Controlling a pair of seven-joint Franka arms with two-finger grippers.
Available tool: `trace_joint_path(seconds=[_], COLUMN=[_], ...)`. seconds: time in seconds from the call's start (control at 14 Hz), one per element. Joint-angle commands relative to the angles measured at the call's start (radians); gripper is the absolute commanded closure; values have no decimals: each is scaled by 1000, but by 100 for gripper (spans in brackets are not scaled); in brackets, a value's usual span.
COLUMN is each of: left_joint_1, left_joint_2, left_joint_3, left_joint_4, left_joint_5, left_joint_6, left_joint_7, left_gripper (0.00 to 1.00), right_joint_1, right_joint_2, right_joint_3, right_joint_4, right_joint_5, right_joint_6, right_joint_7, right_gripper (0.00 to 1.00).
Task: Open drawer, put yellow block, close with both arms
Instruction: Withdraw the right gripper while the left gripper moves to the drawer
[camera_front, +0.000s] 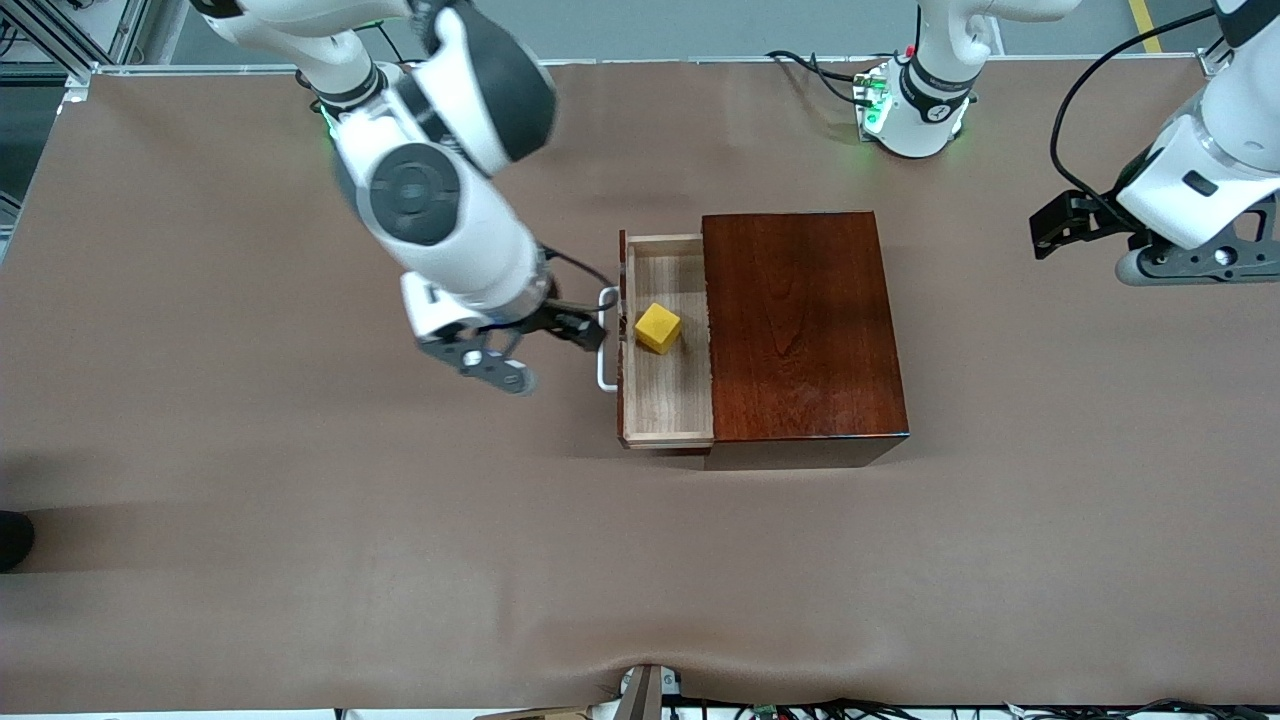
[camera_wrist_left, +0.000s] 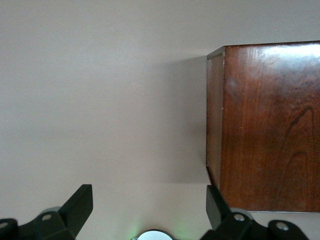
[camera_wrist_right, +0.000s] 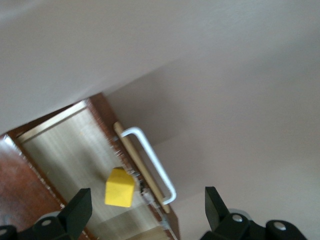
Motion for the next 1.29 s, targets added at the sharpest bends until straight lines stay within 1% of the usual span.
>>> trace_joint_path(seconds=[0.0, 0.29, 0.36, 0.57, 0.64, 0.72, 0.79, 0.93, 1.07, 1.22], left_joint_1=[-31, -70, -87, -156, -182, -216, -256, -337, -421, -486], left_joint_2=[10, 30, 51, 149, 187, 220, 240, 264, 307, 388], left_joint_3=[3, 2, 2, 2, 2, 0, 2, 3, 5, 5], left_joint_4=[14, 15, 29, 144, 181, 217, 233, 236, 239, 283], left_joint_5=[-13, -13, -16, -18, -22, -24, -28, -31, -32, -30], left_joint_6=[3, 18, 18, 18, 21, 39, 73, 139, 225, 303], left_joint_7=[-51, -103, -115, -189, -242, -303, -359, -498, -680, -863], left_gripper=[0, 0, 0, 0, 0, 0, 0, 0, 0, 0], right_joint_1=[-61, -143, -156, -168, -173, -192, -220, -266, -289, -324], right_joint_2=[-49, -98, -107, -147, -158, -167, -178, -198, -227, -250], right_joint_3=[4, -2, -2, 1, 0, 0, 1, 1, 1, 3], right_joint_4=[-13, -13, -13, -13, -14, -14, -14, -14, -19, -25], right_joint_5=[2, 2, -6, -104, -122, -122, -115, -113, -118, -119], right_joint_6=[-64, -116, -138, -158, -167, -184, -214, -260, -267, -283], right_joint_7=[-35, -121, -141, -222, -256, -289, -320, -394, -443, -480], right_gripper=[0, 0, 0, 0, 0, 0, 0, 0, 0, 0])
